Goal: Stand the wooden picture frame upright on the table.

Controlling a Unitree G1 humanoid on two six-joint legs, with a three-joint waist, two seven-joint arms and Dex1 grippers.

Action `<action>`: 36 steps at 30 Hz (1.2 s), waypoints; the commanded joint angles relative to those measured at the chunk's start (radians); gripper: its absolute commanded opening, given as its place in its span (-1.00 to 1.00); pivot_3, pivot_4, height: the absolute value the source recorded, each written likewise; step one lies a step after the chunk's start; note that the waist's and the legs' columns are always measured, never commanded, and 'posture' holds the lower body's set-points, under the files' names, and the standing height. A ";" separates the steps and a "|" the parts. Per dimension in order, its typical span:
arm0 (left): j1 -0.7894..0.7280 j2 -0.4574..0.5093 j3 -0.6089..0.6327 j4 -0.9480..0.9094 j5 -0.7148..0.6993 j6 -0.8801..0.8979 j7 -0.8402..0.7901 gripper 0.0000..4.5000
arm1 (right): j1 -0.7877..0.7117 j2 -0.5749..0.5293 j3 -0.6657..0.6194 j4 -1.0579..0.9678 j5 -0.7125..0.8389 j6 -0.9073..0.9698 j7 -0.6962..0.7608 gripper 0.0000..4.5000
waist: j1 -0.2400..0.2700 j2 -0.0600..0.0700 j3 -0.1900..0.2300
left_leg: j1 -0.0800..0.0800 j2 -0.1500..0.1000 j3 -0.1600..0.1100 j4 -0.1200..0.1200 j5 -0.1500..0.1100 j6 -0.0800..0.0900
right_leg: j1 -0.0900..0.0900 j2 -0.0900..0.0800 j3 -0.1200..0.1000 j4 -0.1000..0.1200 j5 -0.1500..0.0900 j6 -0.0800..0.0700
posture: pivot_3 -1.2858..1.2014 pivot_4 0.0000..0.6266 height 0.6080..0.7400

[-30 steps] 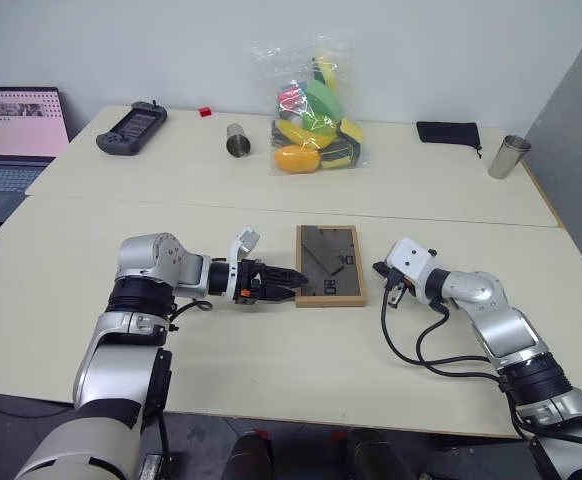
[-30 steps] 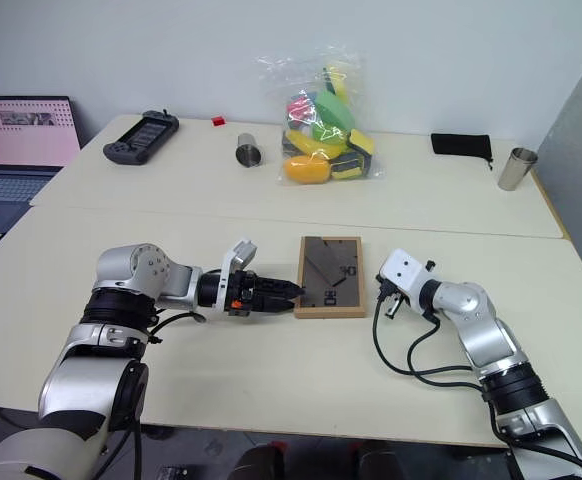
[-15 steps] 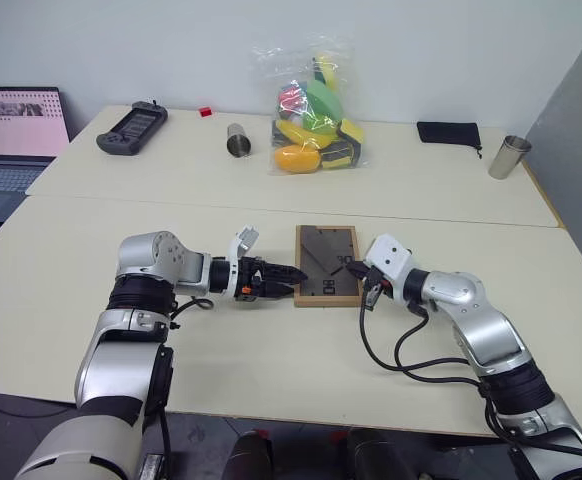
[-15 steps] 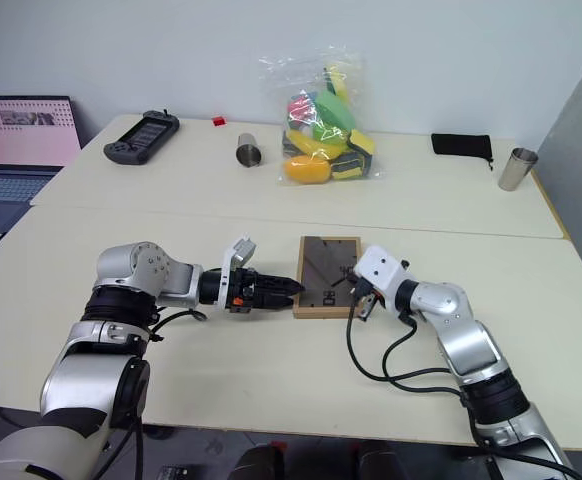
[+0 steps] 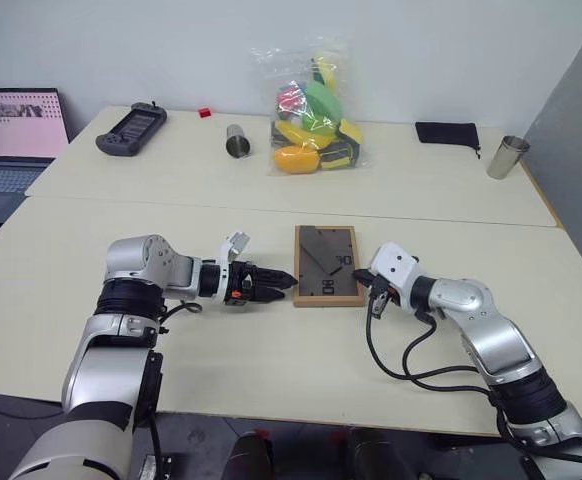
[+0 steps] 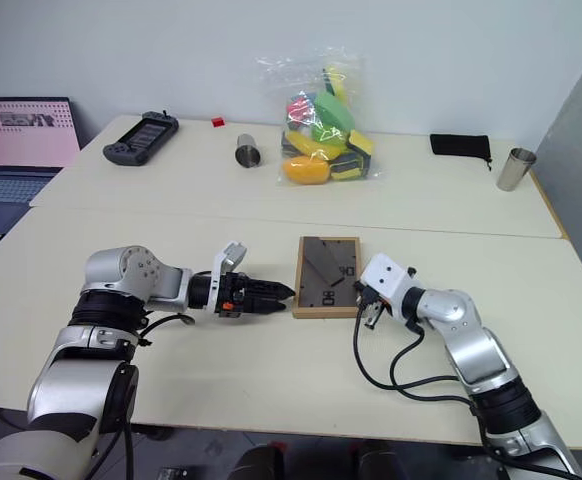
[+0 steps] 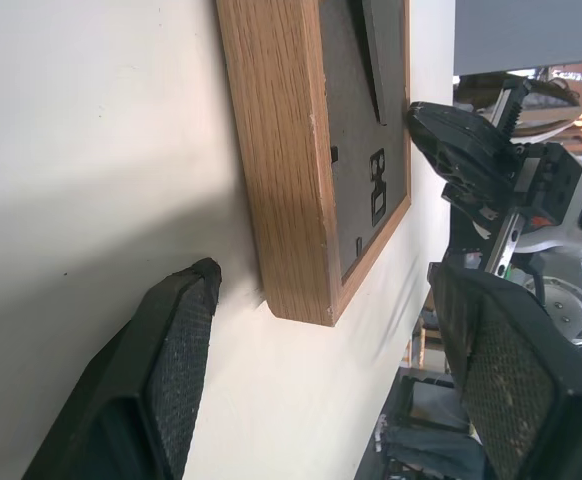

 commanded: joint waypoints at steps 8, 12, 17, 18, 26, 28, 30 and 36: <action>-0.079 -0.034 -0.096 0.055 0.081 -0.067 0.039 0.58 | -0.019 -0.044 -0.039 0.007 -0.007 -0.049 -0.007 -1.00 | 0.003 0.001 0.000 | 0.001 0.000 0.000 0.000 0.000 0.000 | 0.001 0.000 0.000 0.000 0.000 0.000 | 0.03 -0.52 1.00; -0.092 -0.055 -0.089 0.084 0.093 -0.088 0.039 0.58 | -0.018 -0.009 -0.017 0.014 -0.006 -0.028 -0.020 -1.00 | 0.003 0.001 0.000 | 0.001 -0.001 0.000 0.000 0.000 0.000 | 0.002 0.000 0.000 -0.001 0.000 0.000 | 0.03 -0.52 1.00; -0.102 -0.070 -0.076 0.105 0.101 -0.098 0.038 0.58 | -0.012 0.054 0.013 -0.035 0.002 0.009 -0.037 -1.00 | 0.003 0.001 -0.001 | 0.001 -0.001 0.000 0.000 0.000 0.000 | 0.002 0.000 0.000 -0.001 0.000 0.000 | 0.03 -0.52 1.00; -0.101 -0.072 -0.075 0.106 0.101 -0.099 0.038 0.58 | -0.015 0.073 0.021 -0.048 0.005 0.020 -0.044 -1.00 | 0.003 0.001 -0.001 | 0.001 -0.001 0.000 0.000 0.000 0.000 | 0.002 0.000 0.000 -0.001 0.000 0.000 | 0.03 -0.52 1.00; -0.094 -0.074 -0.062 0.102 0.100 -0.088 0.038 0.58 | -0.045 0.128 0.034 -0.086 0.002 0.068 -0.064 -1.00 | 0.006 0.001 -0.001 | 0.001 -0.001 0.000 0.000 0.000 0.000 | 0.002 -0.001 0.000 -0.001 0.000 0.000 | 0.03 -0.52 1.00; -0.094 -0.072 -0.061 0.102 0.100 -0.086 0.038 0.58 | -0.042 0.104 0.030 -0.085 -0.004 0.061 -0.055 -1.00 | 0.007 0.001 -0.001 | 0.001 -0.001 0.000 0.000 0.000 0.000 | 0.002 -0.001 0.000 -0.001 0.000 0.000 | 0.03 -0.52 1.00; -0.089 -0.068 -0.066 0.091 0.098 -0.078 0.033 0.58 | -0.027 0.030 0.002 -0.057 -0.013 0.025 -0.026 -1.00 | 0.007 0.001 -0.001 | 0.001 -0.001 0.000 0.000 0.000 0.000 | 0.002 -0.001 0.000 -0.001 0.000 0.000 | 0.03 -0.52 1.00; -0.099 -0.067 -0.056 0.098 0.100 -0.087 0.035 0.58 | 0.033 -0.087 -0.021 0.023 -0.014 -0.065 0.005 -1.00 | 0.007 0.001 -0.001 | 0.001 -0.001 0.000 0.000 0.000 0.000 | 0.002 -0.001 0.000 -0.002 0.000 0.000 | 0.03 -0.52 1.00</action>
